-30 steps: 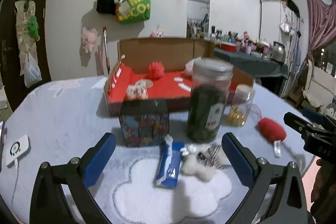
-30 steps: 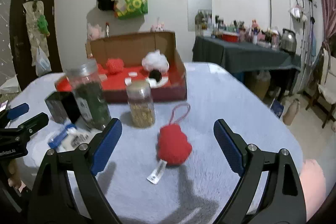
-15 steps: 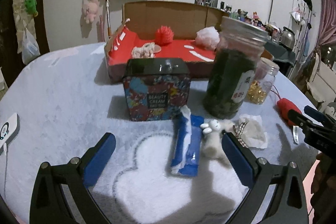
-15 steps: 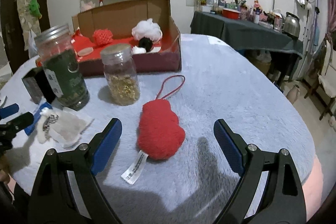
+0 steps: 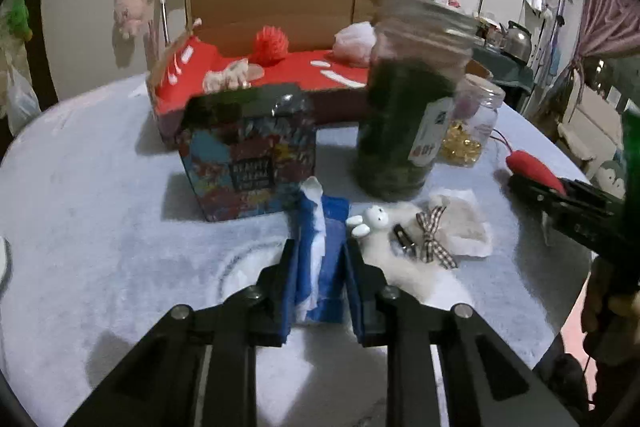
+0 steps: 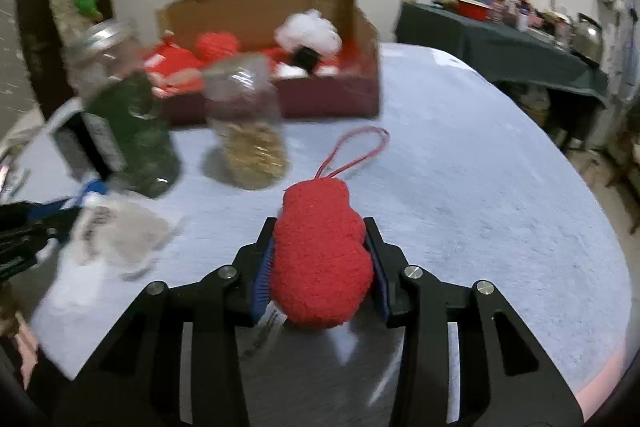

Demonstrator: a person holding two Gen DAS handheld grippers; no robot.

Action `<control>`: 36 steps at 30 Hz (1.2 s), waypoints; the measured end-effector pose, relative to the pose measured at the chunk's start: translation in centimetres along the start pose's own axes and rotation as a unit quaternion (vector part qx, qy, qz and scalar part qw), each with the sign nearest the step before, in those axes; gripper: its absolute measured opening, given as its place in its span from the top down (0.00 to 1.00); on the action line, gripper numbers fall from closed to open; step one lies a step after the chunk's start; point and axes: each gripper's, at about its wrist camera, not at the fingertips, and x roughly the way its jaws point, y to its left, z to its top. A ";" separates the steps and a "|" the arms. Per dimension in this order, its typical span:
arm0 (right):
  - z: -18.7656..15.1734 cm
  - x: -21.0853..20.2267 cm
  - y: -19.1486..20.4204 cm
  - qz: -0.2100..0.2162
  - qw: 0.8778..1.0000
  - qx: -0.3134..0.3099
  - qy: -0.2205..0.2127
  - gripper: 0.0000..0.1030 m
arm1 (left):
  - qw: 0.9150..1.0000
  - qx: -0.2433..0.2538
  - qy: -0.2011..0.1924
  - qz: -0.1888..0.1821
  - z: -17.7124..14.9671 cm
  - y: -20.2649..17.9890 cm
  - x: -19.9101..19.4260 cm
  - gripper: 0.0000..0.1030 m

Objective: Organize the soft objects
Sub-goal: 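Grasp the blue packet with the left tool while the right tool grasps the red fuzzy mitt, then carry the blue packet with the left tool while the right tool carries the red mitt into the box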

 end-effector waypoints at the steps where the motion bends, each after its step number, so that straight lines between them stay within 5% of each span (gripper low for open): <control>1: 0.0 -0.4 0.3 0.005 1.000 0.000 -0.006 0.63 | 1.000 0.007 -0.005 -0.006 0.1 -0.3 -0.4 0.77; 13: 0.6 -2.8 4.8 0.065 0.997 -0.029 -0.037 0.63 | 0.999 0.019 -0.035 0.006 1.7 -0.7 -2.4 0.77; 23: 1.0 -2.2 6.3 0.087 0.995 -0.030 -0.037 0.63 | 0.997 0.019 -0.023 -0.077 1.9 -2.1 -2.1 0.77; 36: 0.6 -1.3 6.9 0.096 0.994 -0.036 -0.025 0.63 | 0.996 0.006 -0.010 -0.084 1.4 -2.0 -1.4 0.77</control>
